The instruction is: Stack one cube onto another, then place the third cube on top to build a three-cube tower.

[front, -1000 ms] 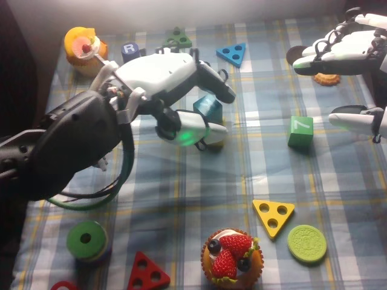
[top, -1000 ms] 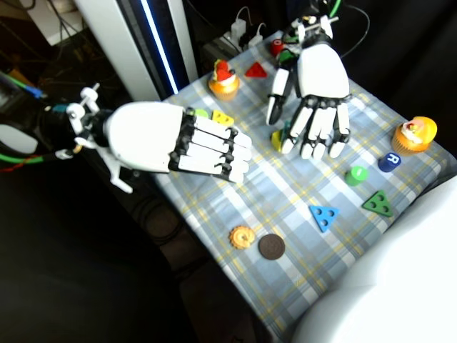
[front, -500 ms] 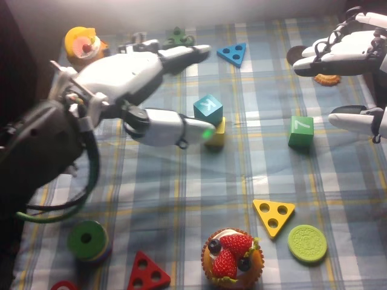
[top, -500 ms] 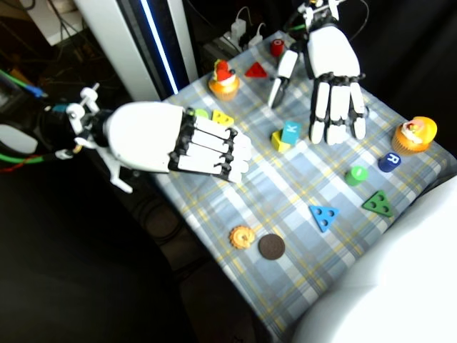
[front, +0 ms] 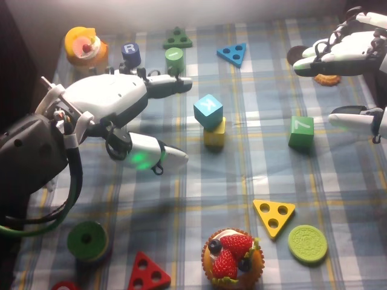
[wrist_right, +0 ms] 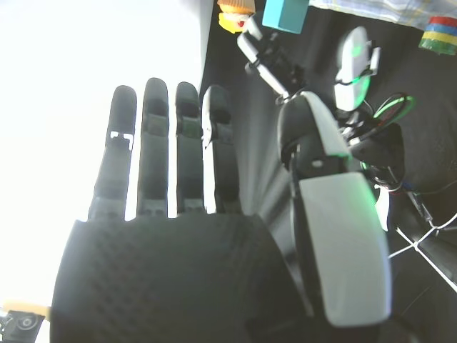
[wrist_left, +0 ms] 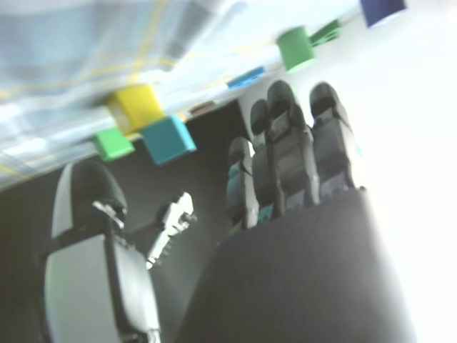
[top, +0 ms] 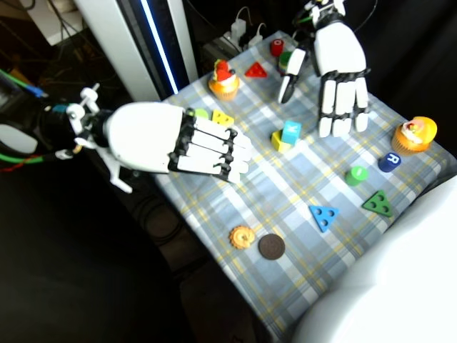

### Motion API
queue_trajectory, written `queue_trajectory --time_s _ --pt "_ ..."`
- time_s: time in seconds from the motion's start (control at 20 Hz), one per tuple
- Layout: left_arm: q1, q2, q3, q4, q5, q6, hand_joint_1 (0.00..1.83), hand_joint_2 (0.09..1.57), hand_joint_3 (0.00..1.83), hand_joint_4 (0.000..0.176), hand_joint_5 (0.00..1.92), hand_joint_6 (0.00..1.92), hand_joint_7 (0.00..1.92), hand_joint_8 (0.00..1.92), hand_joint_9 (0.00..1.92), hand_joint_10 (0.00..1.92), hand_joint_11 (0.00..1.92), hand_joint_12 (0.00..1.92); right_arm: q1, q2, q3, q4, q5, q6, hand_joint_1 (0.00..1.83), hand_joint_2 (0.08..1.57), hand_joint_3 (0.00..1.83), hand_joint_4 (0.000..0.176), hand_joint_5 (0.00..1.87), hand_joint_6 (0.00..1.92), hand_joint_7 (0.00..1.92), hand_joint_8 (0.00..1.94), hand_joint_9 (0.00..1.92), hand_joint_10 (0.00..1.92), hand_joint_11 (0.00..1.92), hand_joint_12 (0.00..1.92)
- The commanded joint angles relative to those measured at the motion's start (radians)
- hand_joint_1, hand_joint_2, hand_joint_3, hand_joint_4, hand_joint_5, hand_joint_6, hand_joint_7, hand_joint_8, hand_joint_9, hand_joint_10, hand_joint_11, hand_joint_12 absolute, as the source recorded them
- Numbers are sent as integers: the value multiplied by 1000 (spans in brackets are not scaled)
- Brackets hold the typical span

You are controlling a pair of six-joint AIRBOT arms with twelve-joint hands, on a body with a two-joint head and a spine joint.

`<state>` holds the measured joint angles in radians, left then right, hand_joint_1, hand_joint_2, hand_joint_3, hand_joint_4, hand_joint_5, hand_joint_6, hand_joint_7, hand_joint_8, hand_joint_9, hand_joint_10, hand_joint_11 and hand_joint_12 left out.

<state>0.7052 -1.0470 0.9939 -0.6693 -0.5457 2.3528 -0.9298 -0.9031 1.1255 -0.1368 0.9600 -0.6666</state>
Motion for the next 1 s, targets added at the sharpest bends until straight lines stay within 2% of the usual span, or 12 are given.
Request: queue_trajectory --time_s 0.0,0.25,0.3,0.35,0.4,0.5,0.8,0.85,0.95 --pt "-8 7 -1 28 -88 -2 648 924 5 176 275 6 386 6 392 2 144 177 14 1 0 24 117 6 598 1261 2 0 507 0 510 3 465 8 72 946" --pt "-8 2 -1 45 -61 -1 632 936 5 176 283 1 388 1 383 0 125 192 14 1 1 24 117 6 627 1260 2 0 502 0 500 0 448 1 42 971" --pt "-9 0 -1 50 -55 -1 654 948 0 176 201 0 332 1 345 0 74 301 14 1 1 24 117 6 643 1256 0 0 506 1 507 2 457 2 62 926" --pt "-9 -2 -1 53 -49 -1 654 948 0 176 201 0 332 1 345 0 74 301 14 1 1 24 117 6 643 1256 0 0 506 1 507 2 457 2 62 926" --pt "-9 -3 -2 57 -46 -1 674 946 0 176 210 3 349 1 372 2 3 608 14 1 1 24 117 6 673 1256 0 0 509 1 512 3 461 3 60 937" --pt "-9 -2 -8 65 -44 -1 680 960 1 176 217 1 353 2 375 3 0 682 14 1 1 24 116 6 643 1253 0 0 505 0 505 0 451 0 55 924" --pt "-11 -6 -17 83 -40 -1 668 973 1 176 226 3 363 2 391 3 0 635 14 1 1 24 115 6 610 1254 1 0 508 0 505 0 458 1 69 918" --pt "-11 -6 -18 84 -40 -1 689 968 0 176 229 2 356 4 380 4 0 545 14 1 1 24 115 6 629 1255 0 0 508 0 507 1 462 2 68 926" --pt "-12 -7 -18 85 -40 -1 692 969 0 176 239 5 357 5 379 3 0 540 14 1 1 24 115 6 630 1254 0 0 506 0 505 0 460 1 65 925"
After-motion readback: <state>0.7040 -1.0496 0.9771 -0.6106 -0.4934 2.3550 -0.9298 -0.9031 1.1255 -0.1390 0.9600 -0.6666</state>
